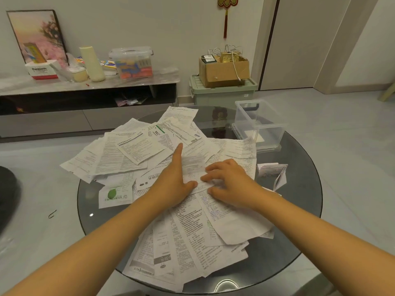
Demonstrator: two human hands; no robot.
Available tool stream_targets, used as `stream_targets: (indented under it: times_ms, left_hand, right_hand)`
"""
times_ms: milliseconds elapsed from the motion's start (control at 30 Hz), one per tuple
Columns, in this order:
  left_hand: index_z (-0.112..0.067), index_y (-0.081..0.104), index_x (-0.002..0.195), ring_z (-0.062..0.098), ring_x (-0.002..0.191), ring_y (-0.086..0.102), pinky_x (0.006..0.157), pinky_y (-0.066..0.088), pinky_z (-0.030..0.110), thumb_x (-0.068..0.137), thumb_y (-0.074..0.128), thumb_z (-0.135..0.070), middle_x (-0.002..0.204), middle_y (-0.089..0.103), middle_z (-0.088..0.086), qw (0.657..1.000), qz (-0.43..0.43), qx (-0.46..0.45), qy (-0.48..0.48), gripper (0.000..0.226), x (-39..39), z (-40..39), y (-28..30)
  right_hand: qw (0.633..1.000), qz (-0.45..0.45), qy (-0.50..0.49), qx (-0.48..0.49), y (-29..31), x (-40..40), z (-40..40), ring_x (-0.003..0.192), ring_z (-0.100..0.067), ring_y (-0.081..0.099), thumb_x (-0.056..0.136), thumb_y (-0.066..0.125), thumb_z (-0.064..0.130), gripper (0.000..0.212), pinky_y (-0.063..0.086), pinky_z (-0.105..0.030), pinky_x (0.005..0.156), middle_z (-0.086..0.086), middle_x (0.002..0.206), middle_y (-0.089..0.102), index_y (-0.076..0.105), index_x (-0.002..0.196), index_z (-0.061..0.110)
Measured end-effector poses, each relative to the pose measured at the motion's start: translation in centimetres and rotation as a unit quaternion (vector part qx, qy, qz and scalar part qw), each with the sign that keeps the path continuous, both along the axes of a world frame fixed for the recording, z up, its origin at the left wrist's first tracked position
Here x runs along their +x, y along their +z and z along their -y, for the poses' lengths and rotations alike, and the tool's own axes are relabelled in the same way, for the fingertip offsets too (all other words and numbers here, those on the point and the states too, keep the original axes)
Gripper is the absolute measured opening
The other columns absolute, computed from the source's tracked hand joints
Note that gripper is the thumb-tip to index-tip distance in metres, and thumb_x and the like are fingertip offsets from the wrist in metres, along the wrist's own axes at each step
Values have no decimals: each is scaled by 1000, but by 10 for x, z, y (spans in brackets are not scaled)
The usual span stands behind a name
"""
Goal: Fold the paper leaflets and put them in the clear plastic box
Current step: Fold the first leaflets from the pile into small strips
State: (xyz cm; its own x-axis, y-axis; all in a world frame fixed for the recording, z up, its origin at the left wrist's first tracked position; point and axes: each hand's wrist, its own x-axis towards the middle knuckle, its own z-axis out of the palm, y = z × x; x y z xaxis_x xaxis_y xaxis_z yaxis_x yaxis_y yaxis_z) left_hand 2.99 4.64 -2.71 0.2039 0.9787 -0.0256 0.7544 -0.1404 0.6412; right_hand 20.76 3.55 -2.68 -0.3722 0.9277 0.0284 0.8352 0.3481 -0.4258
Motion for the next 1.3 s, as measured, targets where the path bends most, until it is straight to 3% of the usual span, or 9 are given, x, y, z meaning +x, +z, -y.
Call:
stream_targets:
  times_ms: [133,333,534,700,767,867,967,1101,1301]
  left_hand:
    - [-36,-11,147,16,121,40,86,40,24,83,69,-30,144,23,1,995,-70,63,-26,103,-2,1,1]
    - [-31,62,116,15,129,21,106,14,33,81,61,-54,142,28,-6,958,-188,194,-93,42,-11,1,6]
    - [-35,67,106,11,137,7,106,-9,30,68,38,-76,152,20,-10,955,-217,161,-121,63,-15,5,5]
    - [-27,70,92,10,118,43,107,19,32,90,56,-37,116,57,-16,983,-105,119,-94,17,-12,5,13]
    - [-26,68,82,11,95,56,91,44,34,91,56,-34,93,64,-14,996,-22,54,-66,16,-9,6,17]
    - [-30,58,71,8,71,55,63,43,25,91,56,-32,73,60,-11,998,-22,41,-50,21,-5,8,15]
    - [-29,59,91,6,76,55,66,41,20,91,58,-27,85,61,-13,998,-14,42,-44,2,-5,7,11]
    - [-30,53,114,1,80,51,75,38,17,89,63,-21,95,51,-17,998,-13,37,-42,28,-7,4,7]
    - [-27,57,116,8,96,50,85,40,21,88,63,-20,108,51,-8,995,-48,55,-67,30,-7,-1,0]
  right_hand:
    - [998,39,12,39,-3,-4,-4,121,-13,32,90,56,40,37,26,-31,102,11,130,51,58,126,29]
    - [986,65,55,141,-7,-8,-7,114,-16,42,93,54,34,29,28,-29,92,8,115,64,67,115,22]
    - [975,53,70,204,-7,-10,-3,89,-24,56,91,52,22,23,39,-35,76,-3,85,69,72,88,10]
    - [986,9,11,168,3,-6,4,86,-20,49,99,40,26,21,35,-31,74,-2,91,61,58,98,14]
    - [990,-20,-15,137,4,-5,6,84,-21,50,99,38,28,19,40,-34,72,-4,91,59,52,102,16]
    - [993,-53,-44,93,2,-4,7,83,-21,52,98,41,28,18,44,-37,73,-3,92,58,48,113,20]
    - [992,-75,-56,79,1,-3,4,79,-16,51,96,48,23,30,45,-34,72,-1,89,59,44,125,22]
    - [994,-52,-46,79,-4,-4,0,86,-13,49,94,51,23,31,43,-30,75,8,90,53,50,125,29]
    - [996,-12,-50,74,-8,-4,-3,105,-14,45,92,54,36,28,40,-27,85,3,111,50,62,119,33]
